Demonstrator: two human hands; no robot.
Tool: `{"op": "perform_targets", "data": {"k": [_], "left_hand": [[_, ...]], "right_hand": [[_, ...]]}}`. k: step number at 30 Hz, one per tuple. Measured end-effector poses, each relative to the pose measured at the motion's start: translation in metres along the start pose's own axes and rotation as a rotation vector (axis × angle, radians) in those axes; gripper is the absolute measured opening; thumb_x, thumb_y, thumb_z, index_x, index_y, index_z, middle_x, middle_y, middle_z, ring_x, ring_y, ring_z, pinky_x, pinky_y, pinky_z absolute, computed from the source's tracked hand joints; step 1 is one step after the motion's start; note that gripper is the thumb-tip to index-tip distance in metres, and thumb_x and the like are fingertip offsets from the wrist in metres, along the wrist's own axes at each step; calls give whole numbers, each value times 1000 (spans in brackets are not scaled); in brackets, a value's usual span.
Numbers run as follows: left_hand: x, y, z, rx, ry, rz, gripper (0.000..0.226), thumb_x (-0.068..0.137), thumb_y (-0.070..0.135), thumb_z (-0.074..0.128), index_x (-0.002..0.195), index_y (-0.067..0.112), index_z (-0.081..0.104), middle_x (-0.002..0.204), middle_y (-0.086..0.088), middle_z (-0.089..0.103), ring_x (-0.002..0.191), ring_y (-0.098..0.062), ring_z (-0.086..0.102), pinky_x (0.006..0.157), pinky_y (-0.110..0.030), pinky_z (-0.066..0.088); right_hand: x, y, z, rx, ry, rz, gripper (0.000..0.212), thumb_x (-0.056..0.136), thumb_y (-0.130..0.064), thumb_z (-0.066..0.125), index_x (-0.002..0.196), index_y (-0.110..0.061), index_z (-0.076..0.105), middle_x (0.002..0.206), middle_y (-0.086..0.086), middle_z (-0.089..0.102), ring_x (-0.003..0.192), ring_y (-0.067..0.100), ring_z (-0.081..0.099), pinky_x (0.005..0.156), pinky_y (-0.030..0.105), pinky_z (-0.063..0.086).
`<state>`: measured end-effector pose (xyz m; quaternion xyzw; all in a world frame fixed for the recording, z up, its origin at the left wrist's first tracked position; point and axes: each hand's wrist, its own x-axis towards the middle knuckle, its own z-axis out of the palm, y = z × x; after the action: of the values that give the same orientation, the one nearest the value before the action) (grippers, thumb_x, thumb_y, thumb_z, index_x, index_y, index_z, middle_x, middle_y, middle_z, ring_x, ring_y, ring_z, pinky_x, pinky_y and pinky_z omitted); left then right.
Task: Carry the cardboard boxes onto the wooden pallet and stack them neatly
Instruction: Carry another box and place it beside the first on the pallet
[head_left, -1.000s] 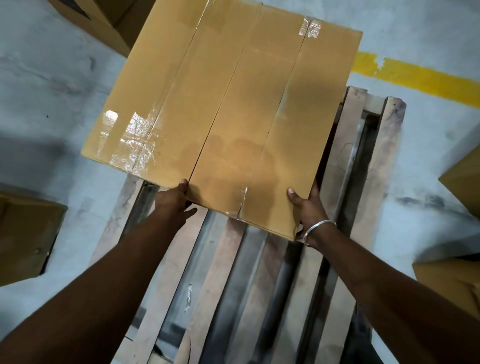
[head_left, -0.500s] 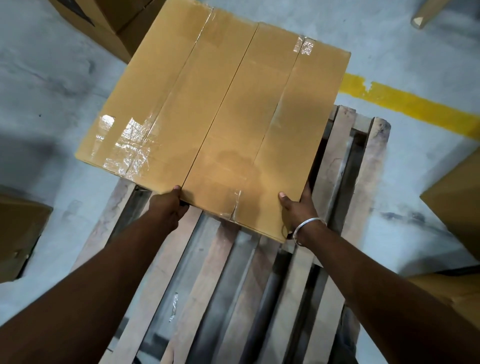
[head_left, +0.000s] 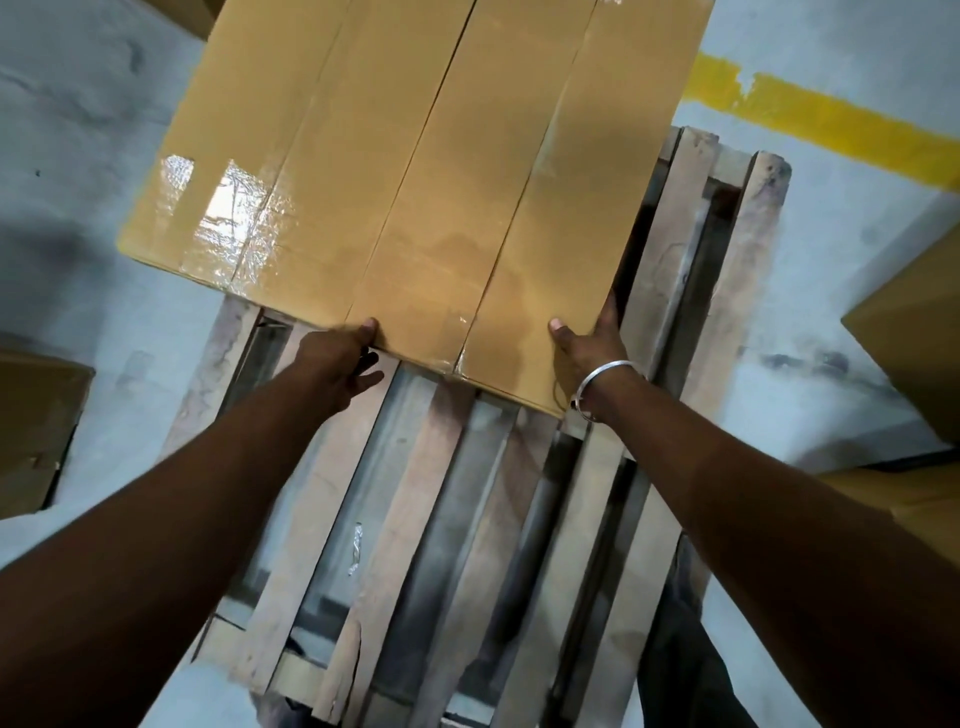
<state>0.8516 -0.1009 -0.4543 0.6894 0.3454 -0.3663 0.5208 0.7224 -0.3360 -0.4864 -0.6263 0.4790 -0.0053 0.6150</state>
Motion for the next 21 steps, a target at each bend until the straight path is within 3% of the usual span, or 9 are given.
{"op": "perform_targets", "data": {"k": [4,6,10,12,14,16,18,21], "left_hand": [[-14,-5,1,118,-53,-3,14,95,26,62,106,17,61,122,-1,57,113,-22,59,81,-47,52],[-23,-10,4,155,-64,24,26,95,27,62,118,15,62,113,5,60,113,-19,60,78,-43,53],[-44,-32,16,178,-81,66,12,97,24,56,106,24,65,118,4,64,110,-15,62,75,-34,48],[-57,-48,23,198,-86,82,22,97,22,57,118,19,61,120,-1,63,105,-16,62,80,-35,47],[-78,-65,30,257,-90,99,35,97,19,57,131,15,53,117,-5,63,103,-18,61,87,-39,47],[-102,-82,37,345,-109,125,37,96,18,57,132,14,53,111,-6,64,102,-19,61,83,-37,46],[-132,-96,42,397,-130,130,37,94,17,58,131,15,55,104,-5,65,95,-18,61,73,-32,46],[-196,-106,42,479,-177,97,39,93,21,61,132,17,55,105,-4,66,88,-13,61,71,-32,48]], "right_hand": [[-1,1,1,7,6,53,80,89,-14,69,153,-19,23,143,7,50,126,26,50,111,43,39],[-4,3,-1,5,0,55,76,90,-16,67,153,-20,24,141,5,51,123,22,51,110,38,39],[-24,17,-5,-42,-3,34,56,91,-9,64,143,-16,42,124,5,61,105,18,57,98,30,45],[-42,29,-10,16,-60,97,59,87,-3,65,141,-13,44,117,10,63,95,23,62,88,36,53],[-63,40,-25,46,-85,202,71,82,-9,70,145,-19,39,106,11,63,76,17,60,65,30,51],[-87,50,-53,63,-76,312,65,87,-8,67,143,-27,38,88,7,66,66,13,55,54,23,42],[-112,58,-88,108,-52,408,60,91,-6,62,142,-28,37,77,6,68,68,20,54,50,21,41],[-161,51,-143,3,-4,460,61,84,-20,69,140,-23,43,107,14,66,83,25,56,61,25,43]]}}
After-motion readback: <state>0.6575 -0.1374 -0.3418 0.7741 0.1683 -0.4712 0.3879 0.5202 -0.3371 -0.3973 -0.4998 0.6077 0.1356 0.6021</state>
